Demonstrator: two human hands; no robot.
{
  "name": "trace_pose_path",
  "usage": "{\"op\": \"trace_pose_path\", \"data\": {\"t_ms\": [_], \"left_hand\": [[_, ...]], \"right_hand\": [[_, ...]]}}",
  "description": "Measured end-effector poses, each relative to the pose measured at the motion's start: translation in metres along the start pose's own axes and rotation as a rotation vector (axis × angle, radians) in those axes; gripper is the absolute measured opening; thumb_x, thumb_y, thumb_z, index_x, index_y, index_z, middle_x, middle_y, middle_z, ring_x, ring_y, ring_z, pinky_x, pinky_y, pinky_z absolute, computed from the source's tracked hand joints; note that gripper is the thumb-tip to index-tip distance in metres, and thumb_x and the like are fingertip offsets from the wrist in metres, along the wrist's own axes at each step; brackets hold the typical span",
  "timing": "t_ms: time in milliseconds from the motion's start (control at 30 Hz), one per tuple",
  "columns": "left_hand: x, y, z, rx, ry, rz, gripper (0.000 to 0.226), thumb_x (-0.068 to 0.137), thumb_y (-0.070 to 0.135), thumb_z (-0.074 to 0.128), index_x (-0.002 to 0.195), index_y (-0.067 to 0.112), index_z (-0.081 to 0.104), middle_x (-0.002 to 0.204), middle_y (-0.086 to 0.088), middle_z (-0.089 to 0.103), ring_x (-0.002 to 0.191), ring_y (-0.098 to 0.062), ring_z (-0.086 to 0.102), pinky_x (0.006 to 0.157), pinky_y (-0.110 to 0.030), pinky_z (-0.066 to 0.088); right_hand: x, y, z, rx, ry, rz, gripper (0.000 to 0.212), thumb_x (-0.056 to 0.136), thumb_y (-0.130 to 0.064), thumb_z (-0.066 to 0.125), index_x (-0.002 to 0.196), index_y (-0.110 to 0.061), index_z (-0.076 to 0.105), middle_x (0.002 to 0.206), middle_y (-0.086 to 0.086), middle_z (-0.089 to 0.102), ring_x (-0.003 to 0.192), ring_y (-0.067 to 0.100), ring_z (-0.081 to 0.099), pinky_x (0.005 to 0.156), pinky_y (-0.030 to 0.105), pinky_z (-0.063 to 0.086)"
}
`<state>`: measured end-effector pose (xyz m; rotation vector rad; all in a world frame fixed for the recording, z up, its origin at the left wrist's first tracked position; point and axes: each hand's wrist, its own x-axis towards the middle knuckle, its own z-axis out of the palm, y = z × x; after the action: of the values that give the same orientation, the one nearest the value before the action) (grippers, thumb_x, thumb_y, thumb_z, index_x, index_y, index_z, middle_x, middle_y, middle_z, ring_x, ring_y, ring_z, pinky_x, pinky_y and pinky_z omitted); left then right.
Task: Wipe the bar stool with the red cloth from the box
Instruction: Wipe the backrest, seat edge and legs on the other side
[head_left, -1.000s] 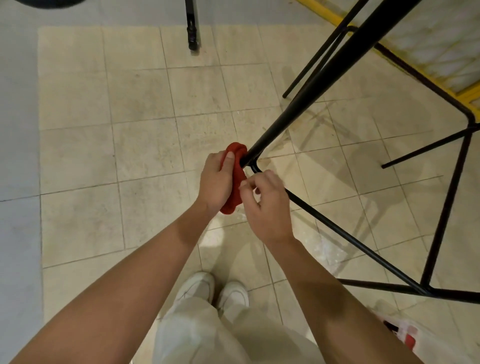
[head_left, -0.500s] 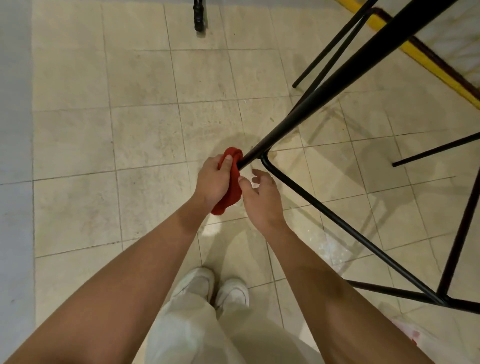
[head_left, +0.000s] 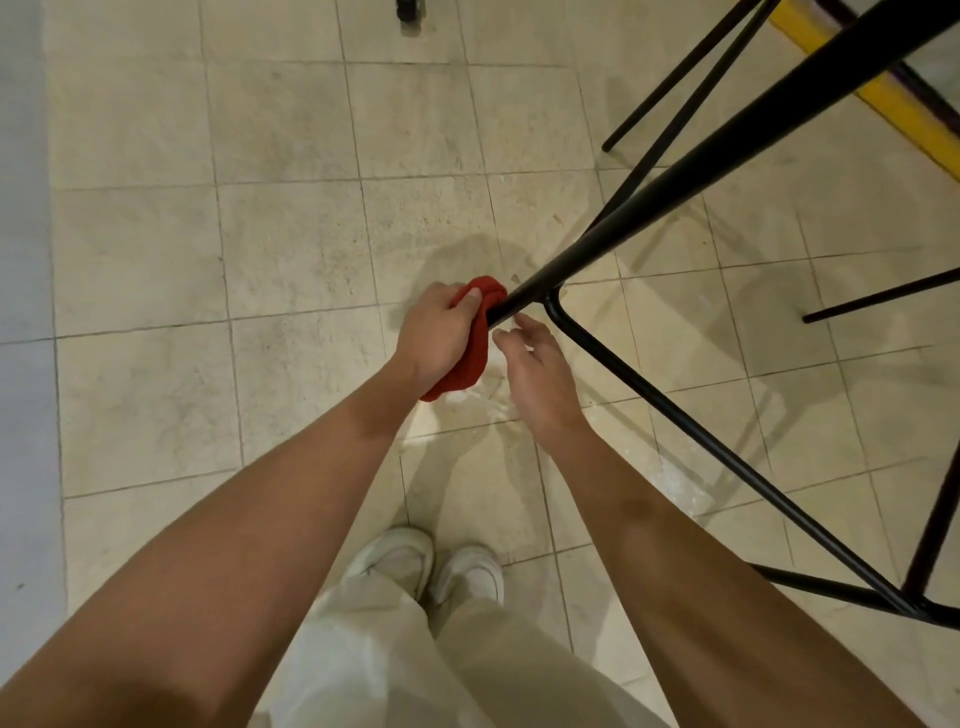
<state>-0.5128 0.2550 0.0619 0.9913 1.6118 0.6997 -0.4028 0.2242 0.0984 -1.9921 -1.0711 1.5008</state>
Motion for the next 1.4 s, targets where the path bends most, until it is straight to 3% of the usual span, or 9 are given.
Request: {"op": "trace_pose_path", "data": {"t_ms": [100,267,433,533,633,800,1000,1200,1400], "left_hand": [[-0.006,-0.004,0.003,-0.191,0.014,-0.022,0.026,0.100,0.031,0.041,0.098,0.020,0.064,0.091,0.001,0.056,0.083,-0.018,0.057,0.078,-0.033,0.048],[0.004,-0.003,-0.001,0.165,-0.048,-0.112,0.035,0.100,0.028,0.035,0.099,0.009,0.064,0.087,-0.008,0.059,0.076,-0.021,0.052,0.073,-0.031,0.041],[-0.008,-0.001,0.001,-0.178,0.002,0.032,0.022,0.099,0.032,0.042,0.091,0.024,0.062,0.097,-0.003,0.057,0.086,-0.019,0.057,0.078,-0.032,0.048],[0.004,-0.010,0.001,0.076,-0.029,-0.030,0.033,0.101,0.032,0.036,0.099,0.014,0.064,0.090,-0.007,0.059,0.077,-0.021,0.055,0.070,-0.029,0.044],[0.014,0.001,-0.003,0.311,-0.115,-0.088,0.037,0.101,0.031,0.033,0.101,0.009,0.063,0.085,-0.007,0.058,0.071,-0.019,0.053,0.062,-0.026,0.038],[-0.008,0.011,0.000,-0.145,-0.054,0.032,0.026,0.101,0.034,0.037,0.097,0.024,0.061,0.100,-0.004,0.057,0.087,-0.018,0.056,0.079,-0.032,0.045],[-0.006,0.011,0.005,0.257,0.032,0.003,0.039,0.103,0.032,0.028,0.113,0.009,0.059,0.100,-0.004,0.048,0.092,-0.021,0.051,0.082,-0.029,0.036],[-0.038,0.024,0.006,0.024,0.126,0.214,0.032,0.103,0.029,0.033,0.114,0.012,0.057,0.100,0.003,0.049,0.092,-0.010,0.050,0.078,-0.015,0.037],[-0.032,0.022,-0.003,0.234,0.031,-0.006,0.025,0.101,0.028,0.040,0.098,0.008,0.054,0.094,-0.007,0.057,0.079,-0.016,0.053,0.073,-0.029,0.038]], "right_hand": [[-0.002,0.000,0.000,0.044,-0.023,0.027,0.046,0.092,-0.031,0.053,0.137,-0.025,0.044,0.137,-0.006,0.046,0.109,0.003,0.041,0.089,0.024,0.031],[0.000,0.001,0.001,0.027,-0.061,0.012,0.045,0.091,-0.028,0.056,0.134,-0.024,0.046,0.137,-0.005,0.046,0.116,0.009,0.046,0.093,0.026,0.036],[0.006,0.005,0.000,0.079,-0.050,0.026,0.045,0.090,-0.019,0.055,0.134,-0.024,0.047,0.135,-0.006,0.049,0.121,0.011,0.047,0.103,0.032,0.039],[0.007,0.011,-0.001,0.099,-0.043,0.036,0.044,0.088,-0.015,0.055,0.130,-0.027,0.050,0.131,-0.008,0.050,0.117,0.009,0.048,0.098,0.028,0.039],[0.006,0.016,-0.003,0.082,-0.041,0.041,0.041,0.090,-0.020,0.053,0.130,-0.030,0.050,0.134,-0.007,0.049,0.119,0.008,0.048,0.100,0.029,0.039],[0.004,0.012,0.002,0.094,0.001,0.077,0.042,0.094,-0.046,0.037,0.130,-0.028,0.051,0.138,-0.001,0.047,0.127,0.019,0.044,0.107,0.046,0.036],[-0.005,0.009,0.005,0.080,0.016,0.115,0.052,0.098,-0.051,0.022,0.129,-0.024,0.054,0.141,0.000,0.048,0.129,0.021,0.044,0.110,0.048,0.032],[-0.016,0.008,0.007,0.086,0.004,0.117,0.060,0.098,-0.053,0.017,0.133,-0.019,0.052,0.133,0.007,0.055,0.125,0.022,0.048,0.108,0.047,0.035],[-0.031,0.001,0.005,0.128,0.006,0.111,0.056,0.096,-0.055,0.022,0.132,-0.022,0.050,0.135,0.004,0.053,0.125,0.022,0.048,0.108,0.048,0.035]]}}
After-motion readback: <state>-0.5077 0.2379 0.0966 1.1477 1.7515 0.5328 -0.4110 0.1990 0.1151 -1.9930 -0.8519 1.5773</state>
